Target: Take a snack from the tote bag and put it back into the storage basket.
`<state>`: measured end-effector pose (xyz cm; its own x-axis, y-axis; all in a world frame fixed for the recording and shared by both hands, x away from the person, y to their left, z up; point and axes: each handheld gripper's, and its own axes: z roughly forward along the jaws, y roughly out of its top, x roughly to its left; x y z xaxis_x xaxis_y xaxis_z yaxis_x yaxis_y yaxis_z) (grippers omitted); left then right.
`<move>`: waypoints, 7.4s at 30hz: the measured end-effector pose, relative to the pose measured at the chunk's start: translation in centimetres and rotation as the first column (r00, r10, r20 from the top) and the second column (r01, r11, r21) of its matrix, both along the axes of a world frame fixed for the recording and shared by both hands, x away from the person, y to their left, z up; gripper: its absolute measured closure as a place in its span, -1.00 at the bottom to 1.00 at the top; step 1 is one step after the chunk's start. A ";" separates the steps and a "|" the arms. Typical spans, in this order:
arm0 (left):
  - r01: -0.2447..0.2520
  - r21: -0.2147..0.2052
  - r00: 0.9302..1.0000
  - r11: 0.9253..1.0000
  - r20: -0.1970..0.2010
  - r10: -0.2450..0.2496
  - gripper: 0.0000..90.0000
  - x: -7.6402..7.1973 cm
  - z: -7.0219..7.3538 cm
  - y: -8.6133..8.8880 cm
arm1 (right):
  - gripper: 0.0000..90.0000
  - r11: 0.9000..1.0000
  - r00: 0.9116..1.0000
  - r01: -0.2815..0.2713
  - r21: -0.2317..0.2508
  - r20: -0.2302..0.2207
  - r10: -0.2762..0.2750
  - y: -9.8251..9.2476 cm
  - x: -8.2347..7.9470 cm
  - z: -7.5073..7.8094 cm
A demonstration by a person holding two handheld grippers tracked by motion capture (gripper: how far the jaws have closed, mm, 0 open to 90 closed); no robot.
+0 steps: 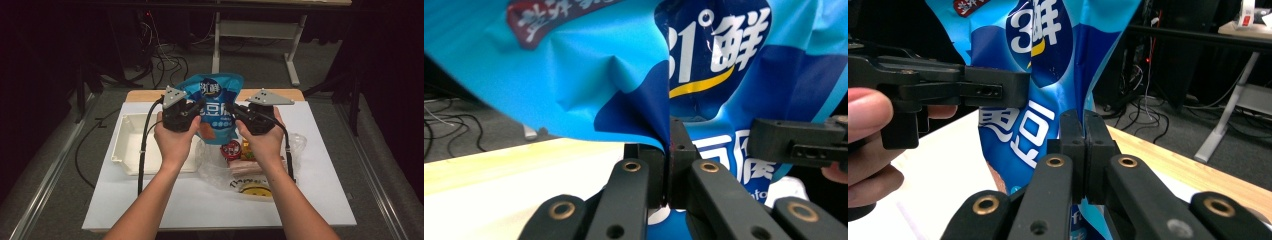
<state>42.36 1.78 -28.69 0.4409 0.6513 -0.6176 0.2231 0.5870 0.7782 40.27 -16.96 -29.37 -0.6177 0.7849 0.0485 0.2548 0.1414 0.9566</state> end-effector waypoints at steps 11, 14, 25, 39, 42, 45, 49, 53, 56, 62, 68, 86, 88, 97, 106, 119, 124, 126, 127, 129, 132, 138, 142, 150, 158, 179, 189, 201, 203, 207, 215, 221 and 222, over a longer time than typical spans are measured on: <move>0.025 -0.108 1.000 0.994 -0.009 -0.026 1.00 0.1 1.5 1.5 | 0.43 1.000 0.999 0.022 0.018 0.028 -0.023 -0.6 -0.8 0.3; 0.017 -0.123 1.000 0.992 -0.007 -0.018 1.00 0.3 1.8 2.1 | 0.19 1.000 1.000 0.027 0.000 0.002 -0.027 -1.0 -1.0 -0.5; -0.037 -0.115 0.999 0.993 0.004 0.037 1.00 0.7 1.7 4.9 | -0.10 0.999 0.996 0.054 0.002 -0.067 -0.054 -3.8 -2.9 -3.5; -0.112 -0.097 0.994 0.989 -0.005 0.112 1.00 1.3 0.2 9.1 | -0.20 0.989 0.981 0.144 -0.010 -0.126 -0.145 -9.0 -5.4 -7.8; -0.123 -0.097 0.992 0.988 -0.008 0.122 1.00 1.4 0.1 9.7 | -0.20 0.988 0.979 0.154 -0.015 -0.129 -0.155 -9.6 -5.8 -8.2; -0.134 -0.097 0.991 0.986 -0.007 0.134 1.00 1.6 -0.2 10.8 | -0.21 0.985 0.976 0.170 -0.020 -0.138 -0.171 -10.4 -6.3 -8.8; -0.146 -0.066 0.989 0.987 0.004 0.147 1.00 2.0 -0.9 12.1 | -0.21 0.980 0.969 0.201 -0.011 -0.144 -0.200 -11.9 -7.2 -9.6; -0.155 -0.059 0.988 0.986 -0.005 0.155 1.00 2.6 -1.9 13.0 | -0.22 0.977 0.965 0.215 -0.010 -0.151 -0.214 -12.7 -7.9 -10.3; -0.161 -0.079 0.987 0.984 -0.018 0.160 1.00 3.1 -2.6 13.8 | -0.22 0.975 0.963 0.220 -0.016 -0.158 -0.220 -13.1 -8.3 -11.0; -0.168 -0.060 0.986 0.984 -0.021 0.168 0.99 4.4 -4.6 14.9 | -0.22 0.974 0.960 0.228 -0.009 -0.164 -0.226 -13.5 -8.6 -11.4; -0.176 -0.051 0.984 0.983 -0.028 0.175 0.99 5.4 -6.0 15.9 | -0.22 0.974 0.962 0.224 -0.008 -0.159 -0.223 -13.4 -9.0 -11.4; -0.234 -0.059 0.972 0.970 -0.043 0.232 0.98 6.8 -9.2 19.2 | -0.20 0.970 0.955 0.242 0.002 -0.176 -0.237 -13.7 -8.9 -12.1; -0.252 -0.082 0.967 0.964 -0.050 0.249 0.97 6.8 -9.4 19.6 | -0.20 0.970 0.956 0.242 0.003 -0.174 -0.238 -13.7 -8.9 -12.0; -0.310 -0.022 0.943 0.951 -0.138 0.304 -0.07 6.0 -8.8 20.1 | -0.19 0.969 0.954 0.249 -0.008 -0.170 -0.246 -14.1 -9.4 -12.1; -0.299 -0.001 0.945 0.954 -0.142 0.295 -0.57 2.3 -7.8 19.1 | -0.19 0.965 0.952 0.261 -0.003 -0.163 -0.258 -14.6 -9.6 -11.9; -0.168 0.050 0.980 0.985 -0.099 0.172 -0.80 -2.9 -9.0 13.7 | -0.21 0.968 0.954 0.250 -0.009 -0.171 -0.247 -12.9 -8.8 -11.5; -0.134 0.053 0.986 0.990 -0.089 0.138 -0.80 -4.3 -9.5 12.0 | -0.24 0.971 0.955 0.240 -0.018 -0.177 -0.239 -11.8 -8.5 -11.4; -0.116 0.056 0.988 0.992 -0.093 0.121 -0.80 -4.9 -10.2 11.3 | -0.27 0.970 0.953 0.243 -0.024 -0.178 -0.243 -11.2 -8.3 -11.5; -0.096 0.060 0.989 0.994 -0.108 0.102 -0.80 -5.2 -10.7 10.8 | -0.32 0.967 0.950 0.252 -0.027 -0.183 -0.253 -10.7 -8.2 -11.6; -0.096 0.072 0.988 0.993 -0.113 0.104 -0.82 -5.6 -11.2 10.6 | -0.37 0.965 0.946 0.261 -0.027 -0.190 -0.261 -10.1 -7.9 -11.7; -0.091 0.079 0.988 0.993 -0.116 0.099 -0.82 -5.8 -11.6 10.5 | -0.46 0.959 0.938 0.283 -0.031 -0.199 -0.284 -9.2 -7.5 -11.8; -0.103 0.094 0.986 0.990 -0.123 0.114 -0.82 -6.3 -12.2 10.8 | -0.65 0.950 0.923 0.311 -0.034 -0.227 -0.310 -7.3 -6.4 -12.0; -0.106 0.101 0.986 0.989 -0.120 0.118 -0.82 -6.3 -12.3 11.0 | -0.73 0.942 0.912 0.334 -0.034 -0.240 -0.332 -6.5 -5.8 -12.2; -0.094 0.120 0.986 0.988 -0.127 0.110 -0.82 -6.2 -12.7 10.7 | -0.80 0.908 0.875 0.416 -0.050 -0.248 -0.415 -5.1 -4.2 -12.4; -0.083 0.118 0.986 0.990 -0.134 0.098 -0.82 -6.3 -12.8 10.5 | -0.78 0.881 0.848 0.464 -0.096 -0.242 -0.473 -3.5 -3.2 -12.5; -0.071 0.118 0.985 0.991 -0.146 0.088 -0.78 -6.3 -13.0 10.0 | -0.58 0.846 0.808 0.519 -0.122 -0.251 -0.533 -2.5 -2.0 -13.8; -0.075 0.119 0.985 0.990 -0.148 0.093 -0.75 -6.3 -13.0 10.1 | -0.53 0.858 0.823 0.497 -0.128 -0.244 -0.513 -2.9 -2.0 -14.0; -0.070 0.119 0.985 0.990 -0.147 0.087 -0.73 -6.4 -13.0 10.0 | -0.35 0.867 0.839 0.481 -0.129 -0.219 -0.498 -3.6 -2.0 -14.0; -0.066 0.119 0.986 0.991 -0.147 0.083 -0.73 -6.4 -13.1 9.9 | -0.34 0.870 0.842 0.476 -0.131 -0.217 -0.494 -3.7 -2.0 -14.0; -0.057 0.123 0.987 0.991 -0.143 0.075 -0.73 -6.5 -13.1 9.7 | -0.33 0.872 0.845 0.468 -0.142 -0.216 -0.489 -4.0 -2.1 -13.8; -0.031 0.096 0.990 0.995 -0.135 0.043 -0.70 -6.9 -12.7 9.0 | -0.33 0.898 0.877 0.429 -0.097 -0.193 -0.440 -4.8 -2.8 -11.7; 0.001 0.099 0.993 0.995 -0.115 0.010 -0.70 -7.6 -12.1 7.7 | -0.33 0.913 0.898 0.401 -0.069 -0.170 -0.407 -4.7 -3.4 -9.5; 0.009 0.099 0.994 0.995 -0.111 0.002 -0.70 -7.7 -12.0 7.4 | -0.33 0.913 0.898 0.401 -0.069 -0.170 -0.407 -4.7 -3.4 -9.5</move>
<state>34.68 9.22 -40.72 0.3754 0.7102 -0.5956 0.3131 0.5077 0.8026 36.87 -21.64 -38.83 -0.2306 0.9681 0.0980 0.4605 0.0199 0.8874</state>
